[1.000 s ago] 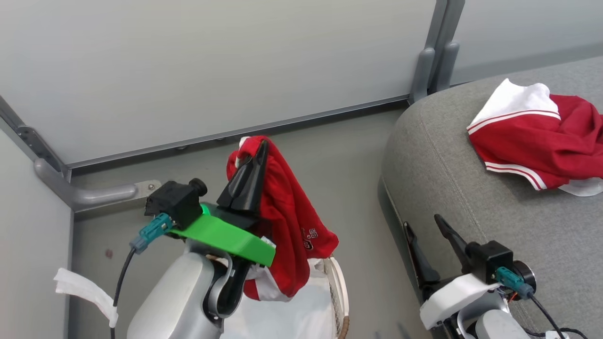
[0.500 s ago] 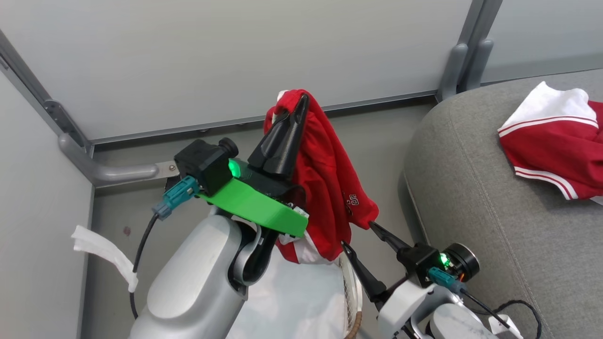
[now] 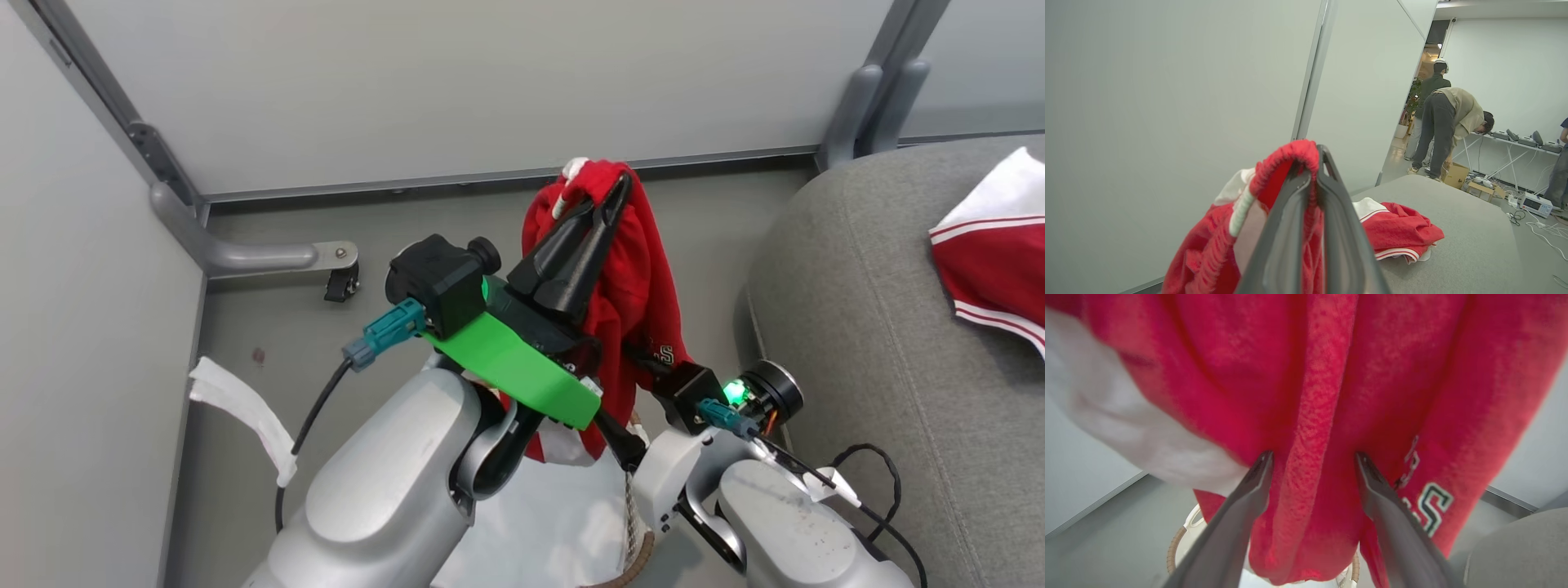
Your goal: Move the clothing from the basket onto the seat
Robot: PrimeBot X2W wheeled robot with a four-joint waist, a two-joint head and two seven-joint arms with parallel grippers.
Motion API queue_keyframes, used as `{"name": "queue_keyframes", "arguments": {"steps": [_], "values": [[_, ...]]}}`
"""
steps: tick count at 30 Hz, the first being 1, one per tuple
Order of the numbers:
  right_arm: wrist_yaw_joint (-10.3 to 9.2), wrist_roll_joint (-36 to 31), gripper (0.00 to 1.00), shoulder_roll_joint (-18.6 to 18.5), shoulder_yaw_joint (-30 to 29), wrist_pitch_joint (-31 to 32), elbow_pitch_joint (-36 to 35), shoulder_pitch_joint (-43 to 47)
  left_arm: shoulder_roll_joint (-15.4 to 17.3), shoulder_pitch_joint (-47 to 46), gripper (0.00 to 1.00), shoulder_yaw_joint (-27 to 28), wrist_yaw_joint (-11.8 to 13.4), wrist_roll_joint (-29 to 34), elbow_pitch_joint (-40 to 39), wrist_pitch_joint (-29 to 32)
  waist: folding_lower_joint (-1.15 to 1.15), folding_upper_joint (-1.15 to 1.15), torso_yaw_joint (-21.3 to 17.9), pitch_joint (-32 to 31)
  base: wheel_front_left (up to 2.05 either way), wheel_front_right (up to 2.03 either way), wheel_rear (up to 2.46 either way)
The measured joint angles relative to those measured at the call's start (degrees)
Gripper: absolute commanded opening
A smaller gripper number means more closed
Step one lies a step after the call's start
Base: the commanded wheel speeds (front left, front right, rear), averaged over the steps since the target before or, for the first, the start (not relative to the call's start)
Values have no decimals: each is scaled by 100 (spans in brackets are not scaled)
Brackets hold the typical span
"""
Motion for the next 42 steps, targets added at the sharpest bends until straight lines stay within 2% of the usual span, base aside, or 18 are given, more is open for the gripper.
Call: {"name": "queue_keyframes", "arguments": {"steps": [1,6,14,15,16,17,18,23,30,42], "values": [[0,86,0,-4,37,0,34,-8,0,-1,0,-33,0,-15,23,0,0,0,28,15,0,0,0],[0,493,0,12,224,0,143,-9,-2,-1,0,-89,-1,-138,58,0,0,0,158,85,0,0,0],[0,557,0,9,118,0,114,224,-4,84,0,90,-1,-131,186,0,0,0,49,67,0,0,0],[0,573,0,9,63,0,4,254,-5,101,13,107,-1,-101,225,0,0,0,24,63,0,0,0],[0,572,0,10,5,0,-127,279,-7,116,48,138,-1,-25,266,0,0,0,-2,61,0,0,0],[0,573,0,12,-75,0,-277,312,-10,133,97,188,-1,37,313,0,0,0,-29,64,0,0,0],[0,577,0,10,-146,0,-415,345,-11,151,100,232,-1,78,359,0,0,0,-52,67,0,0,0],[0,576,0,12,-545,0,-1335,629,43,355,100,415,-1,405,667,0,0,0,-214,98,0,0,0],[0,705,0,10,-1109,0,-2384,977,231,834,100,679,-1,427,1018,0,0,0,-577,79,0,0,0],[0,801,0,8,-1828,0,-3271,1183,376,1473,100,1222,-1,427,1213,0,0,0,-1616,39,0,0,0]]}}
